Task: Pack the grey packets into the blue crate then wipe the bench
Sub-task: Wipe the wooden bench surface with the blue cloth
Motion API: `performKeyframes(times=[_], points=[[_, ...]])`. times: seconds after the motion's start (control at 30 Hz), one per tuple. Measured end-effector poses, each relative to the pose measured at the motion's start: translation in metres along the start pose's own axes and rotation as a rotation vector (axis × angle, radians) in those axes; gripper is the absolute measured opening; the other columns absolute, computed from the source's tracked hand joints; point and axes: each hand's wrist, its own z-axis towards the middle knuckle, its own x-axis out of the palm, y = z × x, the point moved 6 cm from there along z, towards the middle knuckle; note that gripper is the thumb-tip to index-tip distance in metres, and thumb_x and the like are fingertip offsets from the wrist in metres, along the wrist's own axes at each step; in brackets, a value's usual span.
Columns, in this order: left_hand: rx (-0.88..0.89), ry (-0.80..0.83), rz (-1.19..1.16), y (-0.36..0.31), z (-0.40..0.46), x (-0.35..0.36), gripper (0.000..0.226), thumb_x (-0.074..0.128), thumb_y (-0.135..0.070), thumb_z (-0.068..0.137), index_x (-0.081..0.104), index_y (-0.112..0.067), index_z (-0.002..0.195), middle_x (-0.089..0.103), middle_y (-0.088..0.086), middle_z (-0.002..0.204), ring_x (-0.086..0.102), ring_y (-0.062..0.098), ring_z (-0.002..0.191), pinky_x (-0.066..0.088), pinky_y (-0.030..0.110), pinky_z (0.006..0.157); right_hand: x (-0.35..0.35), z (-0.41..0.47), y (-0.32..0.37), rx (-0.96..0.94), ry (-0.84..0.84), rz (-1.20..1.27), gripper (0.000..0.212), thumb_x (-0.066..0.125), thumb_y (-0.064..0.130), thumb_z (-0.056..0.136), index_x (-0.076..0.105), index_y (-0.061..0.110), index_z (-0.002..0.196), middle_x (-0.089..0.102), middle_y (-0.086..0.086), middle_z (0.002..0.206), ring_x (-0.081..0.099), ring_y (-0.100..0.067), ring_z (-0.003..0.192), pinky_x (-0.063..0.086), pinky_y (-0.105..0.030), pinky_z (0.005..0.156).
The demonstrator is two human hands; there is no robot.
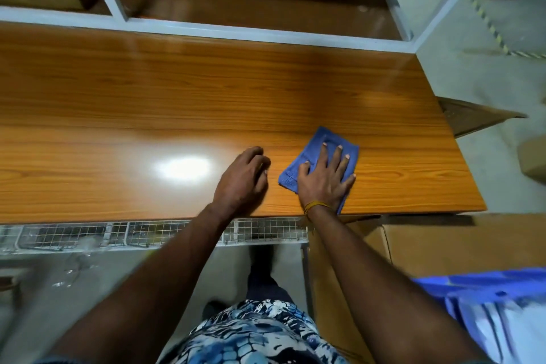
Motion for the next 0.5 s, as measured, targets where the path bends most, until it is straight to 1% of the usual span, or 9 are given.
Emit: performKeyframes(times=[0.1, 0.2, 0.33, 0.43, 0.5], points=[[-0.019, -0.004, 0.009, 0.004, 0.006, 0.001, 0.025, 0.052, -0.023, 0.094, 0.06, -0.018, 0.118, 0.047, 0.001, 0.141, 0.052, 0.019, 0.12, 0.048, 0.033, 0.095, 0.002, 0.012, 0.01, 0.044, -0.011, 0.007, 0.067, 0.038, 0.048, 0.094, 0.02, 0.027, 0.156, 0.008, -0.007, 0.165, 0.003, -0.029, 0.152, 0.008, -0.062, 0.115], [-0.016, 0.005, 0.025, 0.01, 0.02, -0.001, 0.027, 0.054, -0.022, 0.093, 0.061, -0.016, 0.119, 0.049, 0.004, 0.14, 0.052, 0.021, 0.12, 0.048, 0.034, 0.095, 0.004, 0.037, 0.027, 0.033, -0.022, 0.006, 0.066, 0.039, 0.047, 0.094, 0.024, 0.025, 0.155, 0.012, -0.009, 0.164, 0.007, -0.03, 0.151, 0.009, -0.062, 0.114], [-0.006, 0.025, 0.046, 0.027, 0.047, -0.004, 0.028, 0.059, -0.02, 0.09, 0.063, -0.015, 0.118, 0.052, 0.007, 0.138, 0.055, 0.025, 0.118, 0.049, 0.035, 0.092, 0.01, 0.085, 0.054, -0.043, -0.003, -0.016, 0.067, 0.037, 0.048, 0.094, 0.022, 0.025, 0.155, 0.013, -0.011, 0.164, 0.009, -0.031, 0.151, 0.012, -0.063, 0.114], [-0.052, 0.033, 0.068, 0.044, 0.066, -0.008, 0.035, 0.055, -0.028, 0.092, 0.061, -0.019, 0.126, 0.048, 0.004, 0.143, 0.052, 0.023, 0.122, 0.049, 0.039, 0.097, 0.015, 0.123, 0.073, -0.13, 0.036, -0.026, 0.067, 0.036, 0.05, 0.096, 0.018, 0.025, 0.156, 0.009, -0.011, 0.165, 0.005, -0.031, 0.152, 0.009, -0.062, 0.116], [-0.082, 0.038, 0.084, 0.053, 0.076, -0.013, 0.039, 0.052, -0.032, 0.094, 0.057, -0.022, 0.131, 0.043, 0.0, 0.148, 0.047, 0.021, 0.127, 0.047, 0.039, 0.102, 0.018, 0.146, 0.09, -0.215, 0.084, -0.012, 0.067, 0.036, 0.05, 0.097, 0.015, 0.027, 0.157, 0.006, -0.009, 0.165, 0.001, -0.03, 0.152, 0.005, -0.06, 0.117]])
